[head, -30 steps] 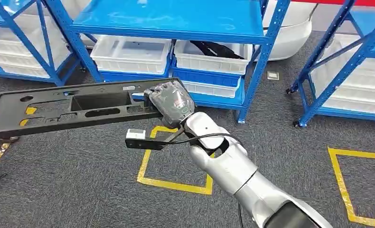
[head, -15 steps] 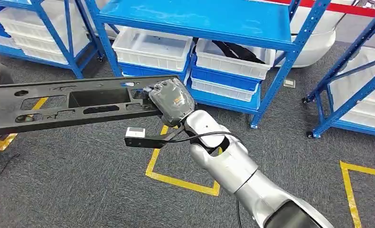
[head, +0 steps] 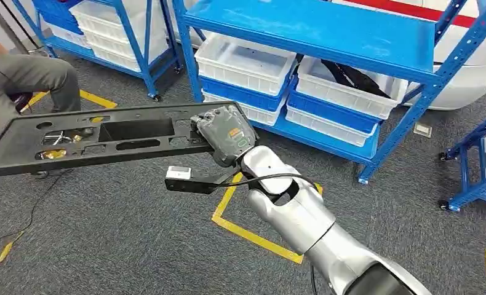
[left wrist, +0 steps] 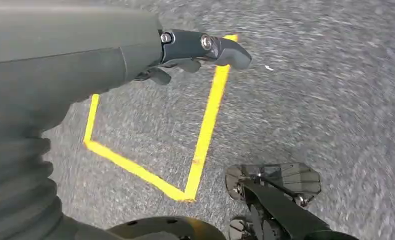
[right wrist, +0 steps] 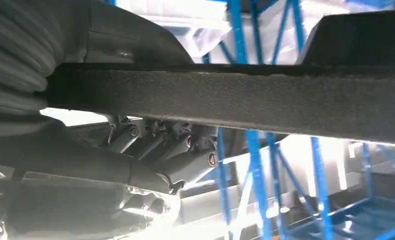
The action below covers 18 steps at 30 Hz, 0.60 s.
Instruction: Take the parts from the cabinet and place them on the table.
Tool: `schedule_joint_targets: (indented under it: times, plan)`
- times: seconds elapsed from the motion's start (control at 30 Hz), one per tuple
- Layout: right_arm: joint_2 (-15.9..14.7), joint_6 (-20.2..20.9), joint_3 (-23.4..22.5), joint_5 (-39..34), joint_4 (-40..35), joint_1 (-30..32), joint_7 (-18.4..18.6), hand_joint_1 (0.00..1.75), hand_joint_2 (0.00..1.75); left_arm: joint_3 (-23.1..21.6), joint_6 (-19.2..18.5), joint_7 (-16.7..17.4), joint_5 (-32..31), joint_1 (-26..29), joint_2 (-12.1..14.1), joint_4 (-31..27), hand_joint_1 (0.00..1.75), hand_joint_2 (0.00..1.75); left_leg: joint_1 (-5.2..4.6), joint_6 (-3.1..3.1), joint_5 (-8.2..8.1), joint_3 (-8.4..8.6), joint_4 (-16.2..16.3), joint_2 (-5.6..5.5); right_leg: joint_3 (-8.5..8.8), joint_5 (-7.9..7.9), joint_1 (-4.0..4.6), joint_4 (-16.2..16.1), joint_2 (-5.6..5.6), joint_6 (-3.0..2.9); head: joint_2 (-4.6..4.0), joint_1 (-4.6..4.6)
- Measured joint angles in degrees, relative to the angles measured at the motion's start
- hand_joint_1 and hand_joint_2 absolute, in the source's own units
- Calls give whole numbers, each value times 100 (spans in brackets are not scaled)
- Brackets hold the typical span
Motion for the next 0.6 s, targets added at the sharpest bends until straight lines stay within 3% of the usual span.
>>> schedule_joint_targets:
  times: [0.07,0.1,0.13,0.17,0.23,0.27,0.3,0.33,0.4,0.43,0.47,0.5,0.57,0.6]
  plan:
    - [7,0,0,0,-2,-1,0,175,175,0,0,2,-2,-4,15,-2,0,175,48,-56,431,630,-1051,193,-1,-50,-28,55,-96,82,0,-2]
    - [11,0,-2,0,-9,-4,0,175,175,0,0,0,-2,-13,0,-2,0,175,58,-72,472,849,-1386,442,-3,-82,7,101,-138,132,0,-6]
    - [0,0,-4,0,-20,-5,0,175,175,2,0,2,-2,-30,-4,-2,0,175,11,4,483,823,-1380,400,-31,-122,65,137,-163,189,0,-9]
    - [0,0,-4,0,-22,-1,0,175,175,0,0,0,-2,-34,0,-2,0,175,-13,71,483,795,-1369,317,-26,-114,57,132,-212,231,0,44]
    - [13,0,-2,0,-33,-1,0,175,175,0,0,0,0,-27,2,-2,0,175,-85,187,517,729,-1377,199,-3,-99,55,103,-326,336,0,41]
    - [24,0,-4,2,-50,0,2,175,175,2,0,0,6,-22,7,-2,0,175,-66,272,571,757,-1446,146,-33,-131,50,130,-288,390,0,46]
    - [22,0,-2,7,-55,-1,4,175,175,2,0,0,7,-17,-4,-2,0,175,-64,323,598,756,-1474,104,-130,-243,15,271,-60,370,0,52]
    - [7,0,-4,7,-68,-1,4,175,175,2,0,-7,9,-21,-4,-2,0,175,-66,373,620,731,-1477,56,-283,-429,10,614,97,307,0,43]
    - [-35,9,-2,35,-68,40,9,175,175,2,0,-33,4,-31,0,-2,0,175,-74,400,631,697,-1476,-83,-771,-814,-4,1610,219,241,0,72]
    - [-61,15,-2,63,-68,75,18,175,175,2,0,-37,2,-30,0,-2,0,175,-77,403,634,689,-1475,-167,-977,-909,-2,2001,244,262,0,74]
    - [-81,15,-2,87,-68,104,26,175,175,2,0,-37,-4,-27,0,-2,0,175,-82,404,636,688,-1474,-238,-1021,-885,0,2059,257,298,0,74]
    - [-92,17,-2,94,-68,128,26,175,175,2,-2,-35,-9,-20,0,-2,0,175,-86,401,637,688,-1472,-314,-927,-757,-4,1841,258,348,0,70]
    - [-103,17,-4,96,-89,145,33,175,175,2,-2,-13,-13,-18,-2,-2,0,175,-84,379,651,688,-1469,-460,-428,-330,-8,801,317,435,0,74]
    - [-103,17,-4,96,-101,141,35,175,175,2,-2,-9,-20,-19,-4,-2,0,175,-81,358,661,680,-1469,-512,-204,-181,-29,334,492,433,0,76]
